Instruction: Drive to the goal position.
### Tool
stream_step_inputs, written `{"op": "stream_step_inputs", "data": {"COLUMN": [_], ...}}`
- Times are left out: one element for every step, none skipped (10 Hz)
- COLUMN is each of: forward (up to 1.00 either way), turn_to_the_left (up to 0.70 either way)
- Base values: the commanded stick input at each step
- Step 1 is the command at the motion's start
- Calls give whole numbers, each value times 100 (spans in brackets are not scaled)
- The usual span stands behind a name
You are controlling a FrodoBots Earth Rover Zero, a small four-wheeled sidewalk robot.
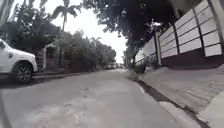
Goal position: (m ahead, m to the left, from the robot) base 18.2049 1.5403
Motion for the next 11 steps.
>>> {"op": "stream_step_inputs", "data": {"forward": [70, 70, 70, 70, 70, 70, 70, 70, 70, 70, 70], "turn_to_the_left": [4, 11, 35, 35, 35, 35, 35, 35, 30, 2, 0]}}
